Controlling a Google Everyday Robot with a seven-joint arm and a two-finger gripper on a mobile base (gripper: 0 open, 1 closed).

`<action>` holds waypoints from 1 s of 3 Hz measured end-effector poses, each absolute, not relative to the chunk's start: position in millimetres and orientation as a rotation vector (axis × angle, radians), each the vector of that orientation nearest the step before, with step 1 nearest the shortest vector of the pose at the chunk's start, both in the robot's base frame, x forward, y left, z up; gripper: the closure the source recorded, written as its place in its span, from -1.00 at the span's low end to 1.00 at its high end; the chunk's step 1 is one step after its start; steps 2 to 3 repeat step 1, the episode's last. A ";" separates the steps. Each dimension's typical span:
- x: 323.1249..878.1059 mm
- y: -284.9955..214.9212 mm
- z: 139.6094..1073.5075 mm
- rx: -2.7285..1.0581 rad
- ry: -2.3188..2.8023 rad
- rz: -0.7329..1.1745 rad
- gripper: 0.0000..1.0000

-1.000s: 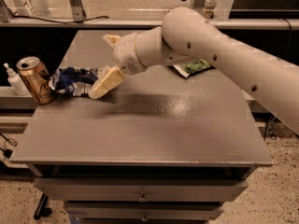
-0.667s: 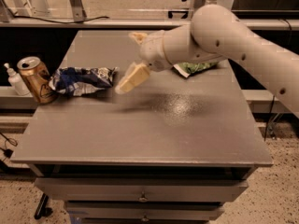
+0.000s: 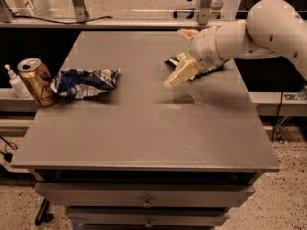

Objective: Move blue chip bag near orange can

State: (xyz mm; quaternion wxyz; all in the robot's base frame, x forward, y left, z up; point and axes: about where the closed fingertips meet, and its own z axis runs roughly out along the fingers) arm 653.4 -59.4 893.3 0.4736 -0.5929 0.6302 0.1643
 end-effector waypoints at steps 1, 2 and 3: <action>653.4 -59.3 893.3 -1.451 1.542 0.402 -1.00; 653.4 -59.3 893.3 -1.451 1.542 0.402 -1.00; 653.4 -59.3 893.3 -1.451 1.542 0.402 -1.00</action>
Offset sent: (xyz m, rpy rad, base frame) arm 0.0000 0.0000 0.0000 0.0000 0.0000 0.0000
